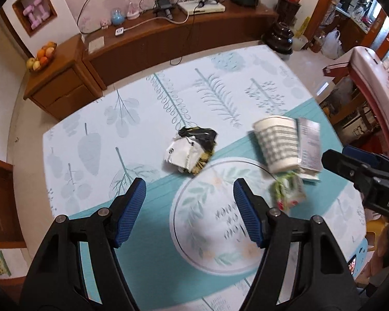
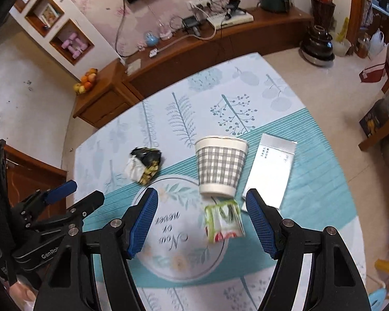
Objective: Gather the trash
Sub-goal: 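Grasp the grey checked paper cup with the right gripper while the left grasps the black-yellow wrapper, then carry the cup and wrapper down over the bin and open both grippers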
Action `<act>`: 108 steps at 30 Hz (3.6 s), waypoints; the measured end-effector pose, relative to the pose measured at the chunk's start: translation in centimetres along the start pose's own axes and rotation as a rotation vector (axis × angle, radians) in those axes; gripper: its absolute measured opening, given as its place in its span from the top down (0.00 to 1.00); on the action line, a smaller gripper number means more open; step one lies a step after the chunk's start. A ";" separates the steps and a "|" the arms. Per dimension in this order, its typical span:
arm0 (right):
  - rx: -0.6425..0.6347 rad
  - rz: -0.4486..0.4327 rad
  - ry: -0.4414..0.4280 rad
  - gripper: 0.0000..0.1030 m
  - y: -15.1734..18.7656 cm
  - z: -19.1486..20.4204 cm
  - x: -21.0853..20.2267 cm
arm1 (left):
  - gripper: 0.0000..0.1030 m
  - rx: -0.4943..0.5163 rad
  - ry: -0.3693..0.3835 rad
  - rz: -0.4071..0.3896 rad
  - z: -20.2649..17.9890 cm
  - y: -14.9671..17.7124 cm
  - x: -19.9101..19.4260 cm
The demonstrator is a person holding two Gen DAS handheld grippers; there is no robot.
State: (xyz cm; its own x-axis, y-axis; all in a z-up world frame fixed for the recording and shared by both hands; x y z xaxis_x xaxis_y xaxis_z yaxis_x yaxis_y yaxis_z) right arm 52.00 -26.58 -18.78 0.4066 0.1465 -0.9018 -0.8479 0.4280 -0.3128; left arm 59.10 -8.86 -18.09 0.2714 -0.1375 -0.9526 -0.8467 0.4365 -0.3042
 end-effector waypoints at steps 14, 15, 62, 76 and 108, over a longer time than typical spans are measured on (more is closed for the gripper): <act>-0.008 0.097 0.095 0.31 -1.3 -0.6 10.9 | 0.35 -0.030 0.038 0.087 1.0 -2.4 9.3; -0.010 0.102 0.100 0.31 -1.3 -0.6 11.3 | 0.35 -0.031 0.040 0.092 1.0 -2.5 9.7; 0.109 0.006 -0.138 0.47 -2.3 -1.9 12.1 | 0.58 -0.189 0.258 0.100 1.9 -8.2 11.1; 0.146 0.009 -0.149 0.47 -1.7 -3.0 12.4 | 0.59 -0.069 0.127 0.049 -0.6 -9.4 14.6; -0.062 -0.039 -0.323 0.47 19.1 -4.0 -9.1 | 0.62 -0.110 0.182 -0.078 -8.6 15.7 -11.3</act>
State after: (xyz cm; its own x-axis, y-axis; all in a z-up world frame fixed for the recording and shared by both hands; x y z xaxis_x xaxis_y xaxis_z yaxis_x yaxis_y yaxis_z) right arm 30.75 -23.28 -17.70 0.5176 0.4110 -0.7505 -0.8446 0.3856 -0.3713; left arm 38.81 -8.05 -12.17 0.2591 -0.3298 -0.9078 -0.8742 0.3196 -0.3656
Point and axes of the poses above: each gripper's, at about its wrist camera, not at the fingertips, and x roughly the way its jaws point, z to its left, y to its underside, the point moved 2 cm from there along x, roughly the way its jaws point, and after that the axes turned 1 degree about z, right-handed, at the moved point
